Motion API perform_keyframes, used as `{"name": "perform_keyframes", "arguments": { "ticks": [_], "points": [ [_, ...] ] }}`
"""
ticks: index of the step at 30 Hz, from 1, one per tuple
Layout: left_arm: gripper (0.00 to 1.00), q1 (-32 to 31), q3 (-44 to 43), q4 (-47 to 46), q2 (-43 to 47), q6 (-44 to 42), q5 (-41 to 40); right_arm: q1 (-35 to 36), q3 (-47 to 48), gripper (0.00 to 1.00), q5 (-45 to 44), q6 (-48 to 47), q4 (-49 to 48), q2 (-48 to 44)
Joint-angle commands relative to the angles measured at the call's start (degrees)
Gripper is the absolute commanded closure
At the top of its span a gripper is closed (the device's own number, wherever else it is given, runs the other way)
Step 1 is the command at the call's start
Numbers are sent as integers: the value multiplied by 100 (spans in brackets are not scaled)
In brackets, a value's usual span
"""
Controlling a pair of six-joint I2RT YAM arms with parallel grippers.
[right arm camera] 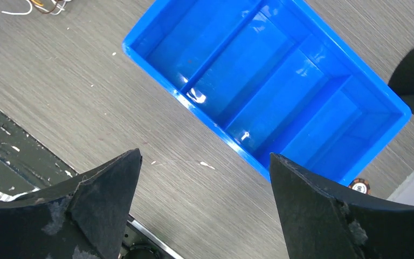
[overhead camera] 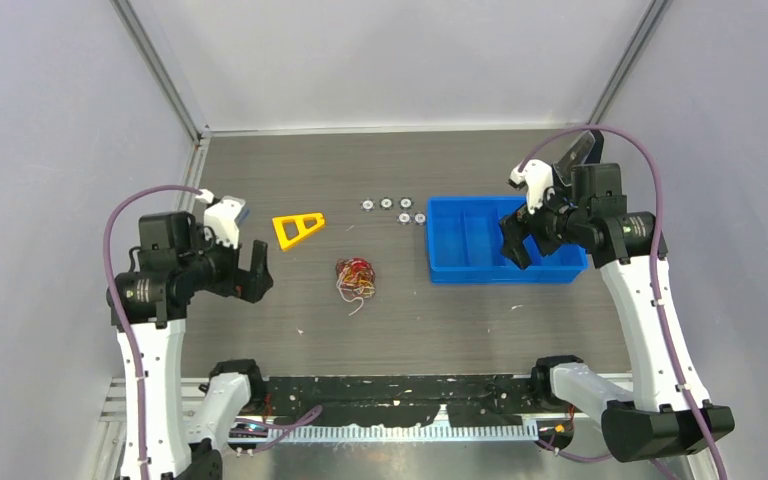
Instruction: Untangle the cables
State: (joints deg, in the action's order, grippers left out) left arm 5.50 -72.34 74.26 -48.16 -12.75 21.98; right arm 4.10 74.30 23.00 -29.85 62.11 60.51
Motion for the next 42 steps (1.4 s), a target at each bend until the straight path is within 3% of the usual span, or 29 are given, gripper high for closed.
{"name": "perform_keyframes", "arguments": {
  "ticks": [1,7,13,22,26,29,33,35,42],
  "points": [
    [1,-360,79,-324,-194,-413,144,214,1,5,90,-92,-95,-18],
    [1,-1611,375,-923,-762,-725,256,305,-254,5,504,142,-199,70],
    [1,-2858,1022,-2496,-1415,-649,108,315,-376,5,889,360,-269,20],
    [2,-3238,1028,-3679,-3360,-289,859,320,-628,5,1339,641,-448,-127],
    [8,-3506,1097,-4077,-3959,-224,590,348,-775,5,1389,712,-755,-105],
    [25,-3555,934,-4157,-4497,-100,436,394,-809,5,1417,759,-935,-8],
    [81,-3507,698,-3755,-4728,-260,566,509,-925,5,1487,988,-1329,31],
    [99,-3335,775,-3546,-4294,-332,830,675,-1069,5,1505,1216,-1691,39],
    [100,-2170,1210,-3509,-2113,416,2755,2031,-1507,5,1329,2462,-3846,309]
  ]
}}
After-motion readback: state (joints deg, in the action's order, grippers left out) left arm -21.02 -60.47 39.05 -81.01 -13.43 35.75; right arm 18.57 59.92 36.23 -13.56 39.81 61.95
